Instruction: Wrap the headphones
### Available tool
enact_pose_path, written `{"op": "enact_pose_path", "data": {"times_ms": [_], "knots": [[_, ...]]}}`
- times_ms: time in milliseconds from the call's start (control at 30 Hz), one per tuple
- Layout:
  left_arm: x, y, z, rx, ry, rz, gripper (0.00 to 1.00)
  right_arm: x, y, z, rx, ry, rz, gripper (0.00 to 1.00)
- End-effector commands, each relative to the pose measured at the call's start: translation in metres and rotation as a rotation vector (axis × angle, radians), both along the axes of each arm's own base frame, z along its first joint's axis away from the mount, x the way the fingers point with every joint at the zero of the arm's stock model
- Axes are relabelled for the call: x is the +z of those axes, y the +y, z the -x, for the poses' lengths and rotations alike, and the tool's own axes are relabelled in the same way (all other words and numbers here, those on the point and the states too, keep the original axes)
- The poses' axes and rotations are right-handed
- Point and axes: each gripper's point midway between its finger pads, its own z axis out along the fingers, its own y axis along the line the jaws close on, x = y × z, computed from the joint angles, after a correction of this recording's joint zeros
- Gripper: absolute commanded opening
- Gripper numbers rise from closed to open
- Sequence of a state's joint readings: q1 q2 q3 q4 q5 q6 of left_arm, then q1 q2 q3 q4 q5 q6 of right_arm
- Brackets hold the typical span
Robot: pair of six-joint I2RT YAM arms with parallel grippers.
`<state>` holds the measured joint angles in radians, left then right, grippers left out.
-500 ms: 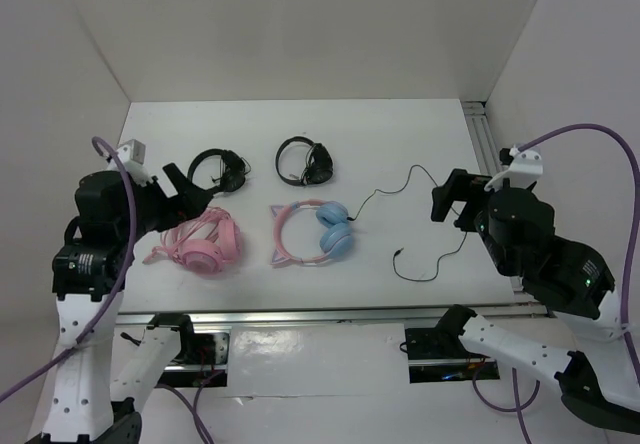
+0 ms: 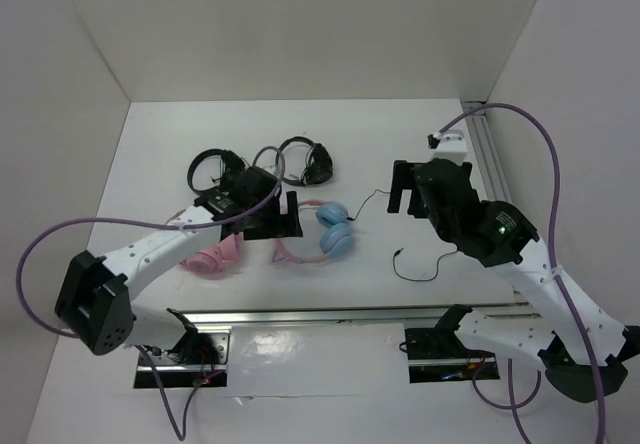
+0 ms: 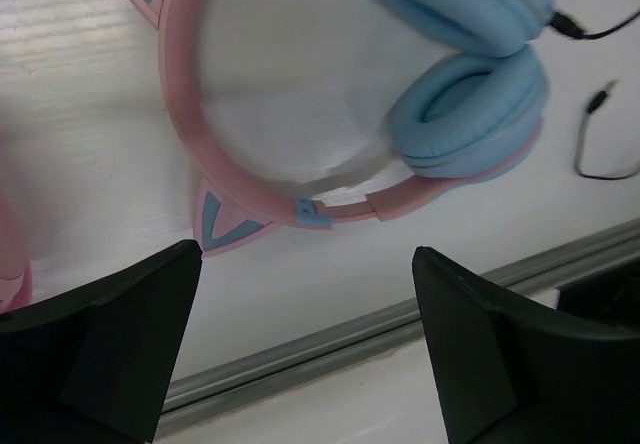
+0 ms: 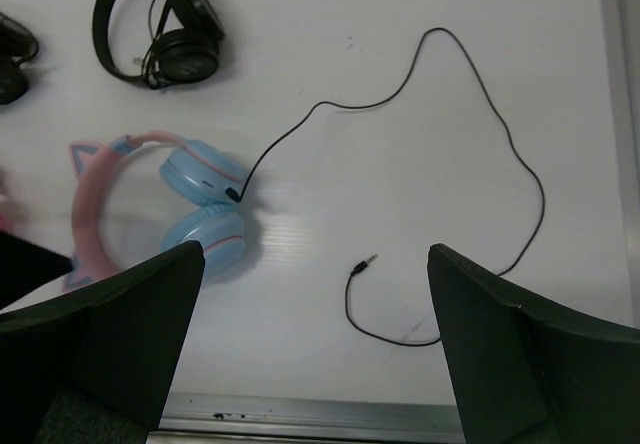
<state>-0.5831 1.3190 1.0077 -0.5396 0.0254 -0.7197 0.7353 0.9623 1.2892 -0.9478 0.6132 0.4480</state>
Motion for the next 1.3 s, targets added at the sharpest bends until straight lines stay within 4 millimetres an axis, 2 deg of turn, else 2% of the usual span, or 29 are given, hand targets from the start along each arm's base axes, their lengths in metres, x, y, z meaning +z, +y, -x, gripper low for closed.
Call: {"op": "enact_pose_path", "data": {"times_ms": [0,33,100,133,267,333,400,533,567,600,667,767,833,900,967,1000,1033,1100,1133,1167,1200,1233,1267], "knots": [[-0.008,-0.001,-0.023,0.146,-0.069,-0.067,1.0,0.012,0.019,0.0,0.077,-0.046,-0.117,1.0],[-0.025,-0.001,-0.023,0.153,-0.036,-0.109,1.0,0.0,0.023,0.0,0.091,-0.023,-0.11,1.0],[-0.029,-0.001,-0.031,0.196,-0.042,-0.15,1.0,-0.006,0.03,0.002,0.124,-0.015,-0.131,1.0],[-0.037,0.0,-0.028,0.194,-0.031,-0.185,1.0,-0.014,0.033,0.002,0.134,0.0,-0.128,1.0],[-0.055,0.009,-0.038,0.252,-0.022,-0.266,0.98,-0.017,0.042,0.004,0.187,0.012,-0.136,1.0],[-0.071,0.007,-0.041,0.238,-0.003,-0.294,0.94,-0.02,0.048,0.002,0.205,0.017,-0.147,1.0],[-0.078,0.005,-0.044,0.237,0.005,-0.302,0.82,-0.022,0.053,0.004,0.233,0.023,-0.152,1.0],[-0.1,0.003,-0.043,0.228,0.038,-0.325,0.68,-0.02,0.056,0.004,0.243,0.016,-0.157,1.0],[-0.106,0.005,-0.04,0.234,0.052,-0.333,0.68,-0.016,0.057,0.004,0.244,0.009,-0.162,1.0],[-0.11,0.003,-0.04,0.229,0.059,-0.329,0.61,-0.016,0.057,0.004,0.244,0.009,-0.162,1.0],[-0.12,0.005,-0.035,0.222,0.08,-0.339,0.55,-0.012,0.057,0.003,0.244,0.001,-0.168,1.0],[-0.132,0.009,-0.027,0.214,0.103,-0.346,0.28,-0.009,0.055,0.005,0.245,-0.007,-0.174,1.0],[-0.138,0.01,-0.025,0.213,0.112,-0.355,0.22,-0.007,0.054,0.006,0.246,-0.016,-0.18,1.0],[-0.141,0.012,-0.018,0.209,0.129,-0.368,0.1,-0.004,0.053,0.008,0.246,-0.024,-0.186,1.0],[-0.129,0.013,-0.012,0.222,0.105,-0.375,0.0,-0.002,0.055,0.011,0.265,-0.024,-0.199,1.0],[-0.125,0.018,-0.001,0.205,0.103,-0.422,0.0,-0.002,0.055,0.011,0.269,-0.026,-0.191,1.0],[-0.115,0.017,0.001,0.218,0.09,-0.419,0.0,-0.002,0.058,0.013,0.292,-0.03,-0.209,1.0],[-0.085,0.015,0.007,0.211,0.029,-0.416,0.0,0.009,0.063,0.015,0.34,-0.087,-0.24,1.0],[-0.076,0.024,0.017,0.201,0.038,-0.456,0.0,0.002,0.07,0.019,0.383,-0.083,-0.251,1.0],[-0.065,0.028,0.02,0.211,0.029,-0.466,0.0,0.011,0.068,0.026,0.414,-0.132,-0.284,1.0],[-0.037,0.031,0.015,0.231,-0.034,-0.459,0.0,0.006,0.076,0.026,0.449,-0.174,-0.313,1.0],[-0.027,0.042,0.026,0.23,-0.024,-0.506,0.0,0.008,0.083,0.033,0.519,-0.211,-0.331,1.0],[-0.013,0.046,0.025,0.24,-0.044,-0.504,0.0,0.019,0.08,0.042,0.557,-0.284,-0.361,1.0]]}}
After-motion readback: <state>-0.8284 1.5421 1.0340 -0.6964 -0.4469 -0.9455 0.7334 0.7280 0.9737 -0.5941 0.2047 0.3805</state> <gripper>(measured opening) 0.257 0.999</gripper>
